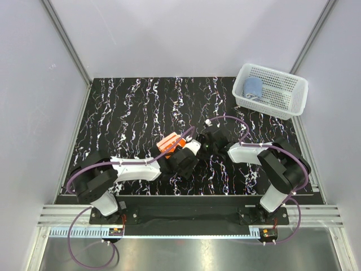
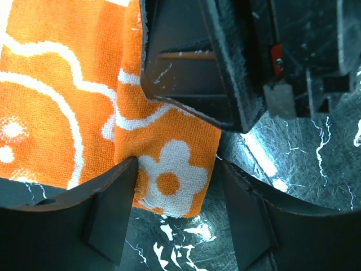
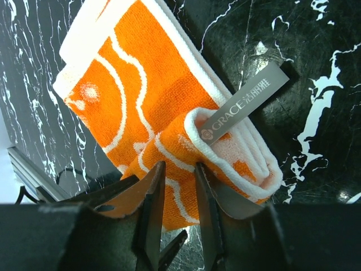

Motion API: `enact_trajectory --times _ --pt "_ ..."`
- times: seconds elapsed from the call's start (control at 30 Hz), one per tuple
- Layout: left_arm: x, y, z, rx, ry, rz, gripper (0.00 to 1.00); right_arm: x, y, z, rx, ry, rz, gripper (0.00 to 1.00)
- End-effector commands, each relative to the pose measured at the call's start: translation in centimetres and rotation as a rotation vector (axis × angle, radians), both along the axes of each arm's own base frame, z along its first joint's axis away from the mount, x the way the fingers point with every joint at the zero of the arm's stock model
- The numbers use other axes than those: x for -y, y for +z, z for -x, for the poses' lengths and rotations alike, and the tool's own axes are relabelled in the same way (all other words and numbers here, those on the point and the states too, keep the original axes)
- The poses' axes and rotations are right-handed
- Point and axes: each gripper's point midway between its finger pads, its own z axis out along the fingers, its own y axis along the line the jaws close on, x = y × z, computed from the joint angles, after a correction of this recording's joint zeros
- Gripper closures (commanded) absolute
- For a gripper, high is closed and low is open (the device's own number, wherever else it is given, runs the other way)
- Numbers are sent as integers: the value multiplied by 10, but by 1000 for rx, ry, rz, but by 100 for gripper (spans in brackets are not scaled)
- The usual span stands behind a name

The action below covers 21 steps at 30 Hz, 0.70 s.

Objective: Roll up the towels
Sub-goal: Roll the towel

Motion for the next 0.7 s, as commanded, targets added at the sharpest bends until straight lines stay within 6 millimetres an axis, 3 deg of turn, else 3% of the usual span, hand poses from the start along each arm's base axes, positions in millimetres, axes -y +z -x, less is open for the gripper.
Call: enact_trajectory --times 0.0,0.23,0.67 --pt "-5 0 -3 19 29 5 36 10 1 0 17 5 85 65" --pt "-16 -9 4 -22 39 -9 43 15 6 -4 21 13 110 64" --pt "-9 -32 31 -189 9 -16 46 22 -2 -28 -1 21 123 65"
